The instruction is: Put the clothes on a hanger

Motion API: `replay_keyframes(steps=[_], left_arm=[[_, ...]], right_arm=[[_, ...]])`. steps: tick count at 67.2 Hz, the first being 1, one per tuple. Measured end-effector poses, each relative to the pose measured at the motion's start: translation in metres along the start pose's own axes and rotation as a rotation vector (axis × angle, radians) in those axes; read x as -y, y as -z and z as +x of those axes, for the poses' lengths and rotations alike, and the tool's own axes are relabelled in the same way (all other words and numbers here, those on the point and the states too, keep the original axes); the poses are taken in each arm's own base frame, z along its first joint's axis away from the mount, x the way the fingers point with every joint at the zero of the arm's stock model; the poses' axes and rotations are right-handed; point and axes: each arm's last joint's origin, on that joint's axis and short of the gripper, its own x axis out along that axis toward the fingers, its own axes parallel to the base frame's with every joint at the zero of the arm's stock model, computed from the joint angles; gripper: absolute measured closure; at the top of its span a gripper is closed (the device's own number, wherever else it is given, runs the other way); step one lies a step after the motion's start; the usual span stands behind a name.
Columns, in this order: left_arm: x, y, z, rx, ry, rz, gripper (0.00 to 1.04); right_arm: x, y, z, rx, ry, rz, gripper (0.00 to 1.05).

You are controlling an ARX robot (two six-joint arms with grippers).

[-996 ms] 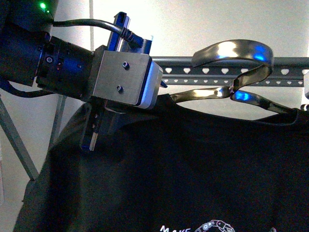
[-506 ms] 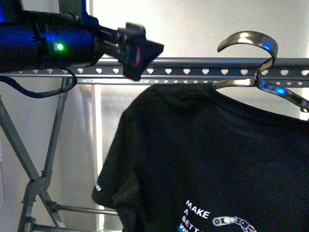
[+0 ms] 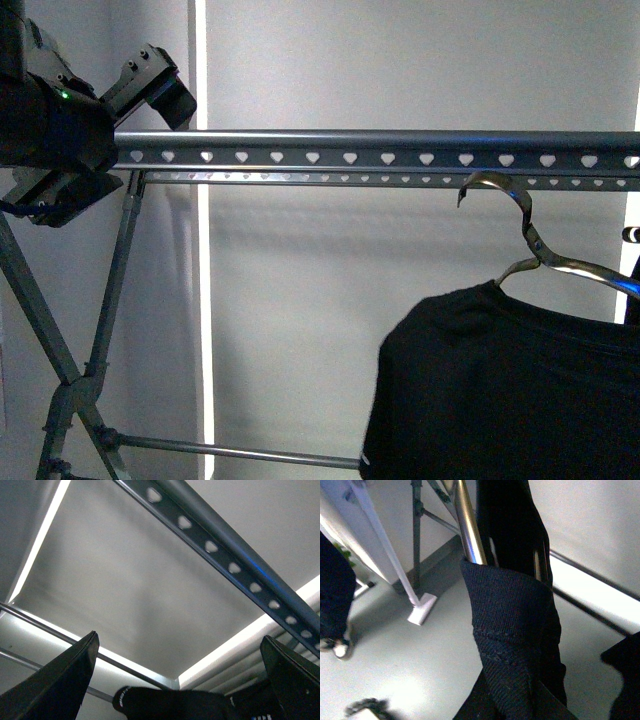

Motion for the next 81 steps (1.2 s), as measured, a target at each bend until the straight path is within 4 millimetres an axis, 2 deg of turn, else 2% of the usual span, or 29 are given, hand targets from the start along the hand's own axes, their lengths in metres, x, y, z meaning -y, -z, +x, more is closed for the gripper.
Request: replay_keyframes(steps=[2,7,10,17,24,33,40,48,51,67,74,81], left_arm=[[0.001,-0.002,-0.002,0.012,-0.021,0.031,0.08],[-0.001,-0.001,-0.019,-0.022,-0.089,0.192,0.2],[-0.004,0.003,-0.038,-0.027,-0.091,0.34,0.29],[-0.014,0.013,-0.077,-0.012,-0.064,0.518,0.47],[-0.031,0.03,-0.106,-0.017,-0.058,0.59,0.65],[-0.059,0.054,-0.133,-0.061,-0.091,0.621,0.86],[-0.072,0.066,-0.154,-0.071,-0.09,0.627,1.03],[-0.083,0.076,-0.18,-0.062,-0.08,0.636,1.01],[-0.093,0.079,-0.19,-0.076,-0.069,0.637,1.01],[-0.106,0.09,-0.219,-0.067,-0.088,0.64,1.01],[-0.109,0.096,-0.232,-0.064,-0.087,0.64,1.01],[-0.111,0.099,-0.24,-0.064,-0.087,0.64,1.01]], right_arm=[[-0.002,-0.002,-0.002,0.005,-0.003,0.066,1.01],[-0.007,-0.008,-0.006,0.019,-0.007,0.182,1.01],[-0.01,-0.011,-0.008,0.031,-0.015,0.259,1.01],[-0.01,-0.021,-0.012,0.075,-0.004,0.363,1.01],[-0.008,-0.035,-0.013,0.128,0.016,0.441,1.01],[-0.003,-0.056,-0.013,0.198,0.036,0.526,1.01],[0.002,-0.074,-0.01,0.244,0.019,0.612,1.01],[0.008,-0.092,-0.002,0.279,0.0,0.73,1.01],[0.01,-0.097,0.004,0.283,-0.012,0.776,1.01],[0.012,-0.106,0.035,0.265,-0.042,0.916,1.01],[0.022,-0.107,0.05,0.277,-0.016,1.009,1.01],[0.031,-0.11,0.056,0.302,-0.009,1.058,1.01]])
